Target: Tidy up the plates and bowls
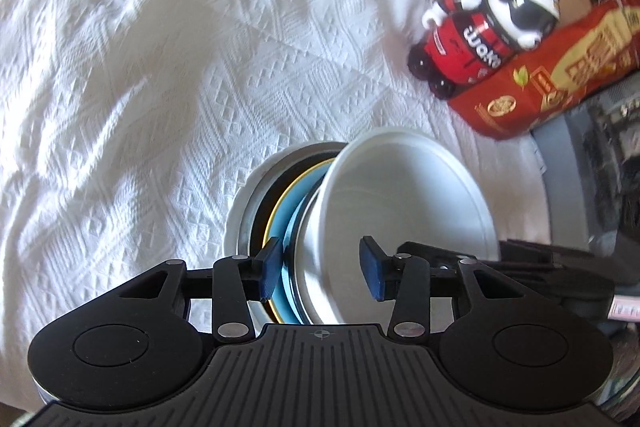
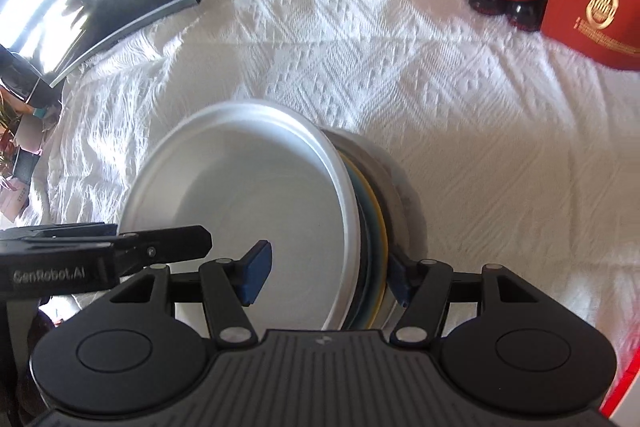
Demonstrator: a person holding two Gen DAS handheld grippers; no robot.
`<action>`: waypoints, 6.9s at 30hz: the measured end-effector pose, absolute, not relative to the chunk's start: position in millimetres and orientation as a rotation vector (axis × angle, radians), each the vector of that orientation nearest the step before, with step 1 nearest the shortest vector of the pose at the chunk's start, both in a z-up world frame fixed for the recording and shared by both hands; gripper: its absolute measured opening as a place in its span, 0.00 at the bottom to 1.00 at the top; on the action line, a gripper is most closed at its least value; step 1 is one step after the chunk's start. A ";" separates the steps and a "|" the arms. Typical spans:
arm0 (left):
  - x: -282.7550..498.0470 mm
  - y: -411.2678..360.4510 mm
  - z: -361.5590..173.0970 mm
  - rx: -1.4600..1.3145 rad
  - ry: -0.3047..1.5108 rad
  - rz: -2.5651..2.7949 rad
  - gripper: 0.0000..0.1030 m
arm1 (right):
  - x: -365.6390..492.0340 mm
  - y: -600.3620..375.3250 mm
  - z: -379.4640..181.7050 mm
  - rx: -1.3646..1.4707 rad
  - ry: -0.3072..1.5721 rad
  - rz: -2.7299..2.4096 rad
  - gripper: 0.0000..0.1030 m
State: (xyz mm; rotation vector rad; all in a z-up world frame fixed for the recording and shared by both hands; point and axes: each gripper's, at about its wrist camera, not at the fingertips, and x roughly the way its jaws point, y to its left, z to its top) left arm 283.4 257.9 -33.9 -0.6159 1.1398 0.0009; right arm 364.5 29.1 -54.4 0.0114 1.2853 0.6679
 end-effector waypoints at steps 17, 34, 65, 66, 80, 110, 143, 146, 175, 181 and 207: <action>265.3 271.8 -26.7 -0.636 1.064 0.095 0.25 | 345.0 11.1 -22.7 0.028 1.095 0.753 0.44; 246.9 282.2 -18.1 -0.704 1.034 0.113 0.25 | 345.8 9.2 -14.8 0.006 1.046 0.738 0.44; 257.9 273.5 -33.9 -0.711 1.086 0.107 0.25 | 351.9 3.8 -36.3 0.026 1.096 0.710 0.39; 258.0 273.3 -34.5 -0.714 1.088 0.109 0.25 | 352.2 2.3 -37.6 0.031 1.101 0.709 0.39; 271.6 253.8 -26.3 -0.609 1.093 0.092 0.31 | 348.9 0.4 -50.9 0.083 1.164 0.723 0.42; 270.9 195.9 36.5 -0.481 0.895 0.053 0.26 | 315.7 -162.1 4.8 -0.032 0.794 0.437 0.52; 239.5 234.9 22.4 -0.520 0.900 0.154 0.26 | 318.9 -32.9 -11.0 0.036 0.937 0.801 0.35; 245.6 212.3 47.1 -0.460 0.807 0.125 0.26 | 315.4 -51.6 0.7 0.067 0.889 0.780 0.35; 327.8 -105.8 -116.3 -0.218 1.240 -0.399 0.24 | 295.6 -322.3 -122.3 0.213 1.054 0.232 0.33; 310.4 -95.0 -93.2 -0.178 1.163 -0.341 0.23 | 293.1 -312.5 -117.5 0.182 1.057 0.288 0.28; 283.7 35.7 -109.2 -0.399 1.156 -0.010 0.23 | 321.1 -167.6 -125.0 0.023 1.078 0.628 0.31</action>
